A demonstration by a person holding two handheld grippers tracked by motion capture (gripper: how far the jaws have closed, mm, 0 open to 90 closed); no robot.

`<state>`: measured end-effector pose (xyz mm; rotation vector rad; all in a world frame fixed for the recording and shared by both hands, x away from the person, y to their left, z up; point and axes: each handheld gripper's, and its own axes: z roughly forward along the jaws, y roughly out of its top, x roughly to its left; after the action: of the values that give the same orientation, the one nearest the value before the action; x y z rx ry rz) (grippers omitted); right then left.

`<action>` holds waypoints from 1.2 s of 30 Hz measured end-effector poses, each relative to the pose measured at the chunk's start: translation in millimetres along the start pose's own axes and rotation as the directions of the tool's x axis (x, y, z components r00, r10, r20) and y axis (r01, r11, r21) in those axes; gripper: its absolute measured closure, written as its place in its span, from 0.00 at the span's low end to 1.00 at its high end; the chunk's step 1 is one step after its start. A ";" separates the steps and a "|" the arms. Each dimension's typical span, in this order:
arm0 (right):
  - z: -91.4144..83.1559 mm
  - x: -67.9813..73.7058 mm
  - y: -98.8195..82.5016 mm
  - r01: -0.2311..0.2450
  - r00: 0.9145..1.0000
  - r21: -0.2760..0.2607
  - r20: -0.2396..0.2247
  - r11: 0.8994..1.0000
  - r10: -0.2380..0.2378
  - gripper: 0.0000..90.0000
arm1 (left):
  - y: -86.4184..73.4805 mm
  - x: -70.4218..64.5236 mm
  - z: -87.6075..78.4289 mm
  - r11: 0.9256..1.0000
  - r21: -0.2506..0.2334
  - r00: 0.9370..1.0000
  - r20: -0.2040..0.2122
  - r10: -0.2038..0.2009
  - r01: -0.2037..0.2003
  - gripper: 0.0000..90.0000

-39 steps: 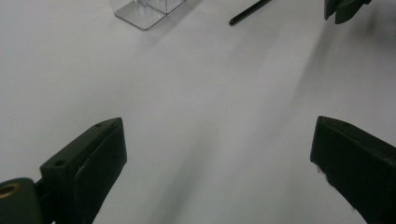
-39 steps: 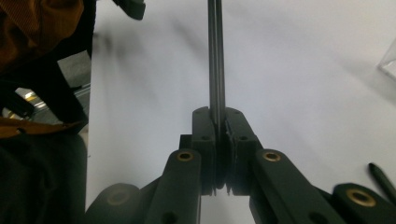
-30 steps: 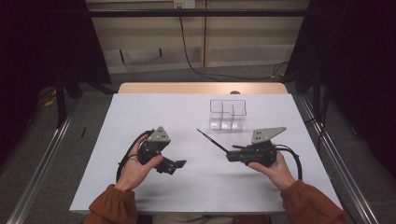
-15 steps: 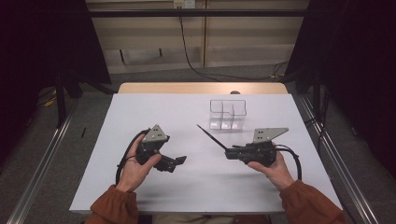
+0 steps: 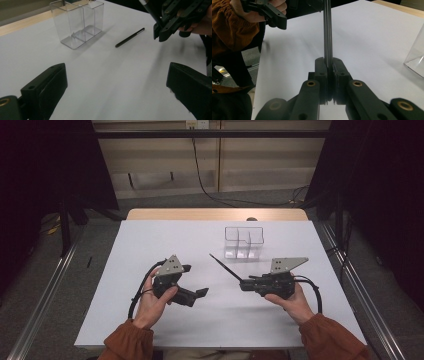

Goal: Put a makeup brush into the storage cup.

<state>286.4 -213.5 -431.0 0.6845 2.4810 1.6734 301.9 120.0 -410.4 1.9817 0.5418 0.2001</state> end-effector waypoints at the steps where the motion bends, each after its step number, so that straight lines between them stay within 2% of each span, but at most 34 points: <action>1: 0.3 0.0 0.1 0.002 1.000 -0.001 -0.002 1.000 -0.002 0.93 | 0.6 -0.7 1.7 1.000 -0.016 1.000 -0.006 0.000 0.000 0.04; 4: 0.7 0.8 0.5 0.005 1.000 -0.004 -0.006 1.000 -0.005 0.93 | 3.1 -2.0 4.7 0.999 -0.047 1.000 0.014 -0.016 0.017 0.04; 6: 0.8 0.7 0.5 0.005 1.000 -0.007 -0.007 1.000 -0.005 0.93 | 4.9 -4.0 6.0 0.998 -0.056 1.000 0.004 -0.013 0.013 0.04; 9: 0.9 0.2 0.7 0.003 1.000 -0.006 -0.010 1.000 -0.003 0.93 | 6.8 -6.1 8.1 0.998 -0.058 1.000 0.016 -0.007 0.008 0.04; 10: 1.1 0.1 0.6 0.002 1.000 -0.006 -0.011 1.000 -0.002 0.93 | 7.6 -6.8 9.3 0.998 -0.066 1.000 0.017 -0.017 0.018 0.04; 13: 1.8 0.4 0.5 0.003 1.000 -0.004 -0.013 1.000 -0.003 0.93 | 11.1 -8.2 12.5 0.998 -0.059 1.000 0.008 -0.011 0.011 0.04; 16: 2.1 0.7 0.7 0.005 1.000 -0.004 -0.015 1.000 -0.005 0.93 | 13.8 -10.0 15.1 0.997 -0.072 0.999 0.037 -0.012 0.015 0.04; 20: 2.2 0.8 0.6 0.005 1.000 -0.004 -0.017 1.000 -0.005 0.93 | 17.6 -11.3 17.9 0.997 -0.079 1.000 0.022 -0.013 0.015 0.07; 24: 2.6 0.8 0.4 0.007 1.000 -0.004 -0.017 1.000 -0.007 0.93 | 21.7 -12.8 21.1 0.996 -0.090 1.000 0.020 0.001 0.001 0.11; 26: 2.8 0.9 0.5 0.008 1.000 -0.006 -0.017 1.000 -0.008 0.93 | 23.5 -15.4 22.9 0.995 -0.098 1.000 0.007 0.019 -0.018 0.15; 28: 3.0 1.0 0.4 0.009 1.000 -0.007 -0.016 1.000 -0.009 0.93 | 25.5 -17.5 25.3 0.994 -0.108 1.000 0.016 0.018 -0.016 0.15; 31: 3.4 0.7 -0.2 0.008 1.000 -0.006 -0.015 1.000 -0.008 0.93 | 27.9 -19.5 29.2 0.994 -0.101 0.999 0.019 0.037 -0.035 0.19; 36: 4.7 0.3 -1.3 0.010 1.000 -0.002 -0.014 1.000 -0.010 0.93 | 30.3 -18.7 33.5 0.994 -0.112 0.999 0.040 0.021 -0.017 0.34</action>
<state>287.1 -209.7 -434.0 0.6615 2.4878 1.6828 306.4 73.2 -397.3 1.8791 0.4757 0.1971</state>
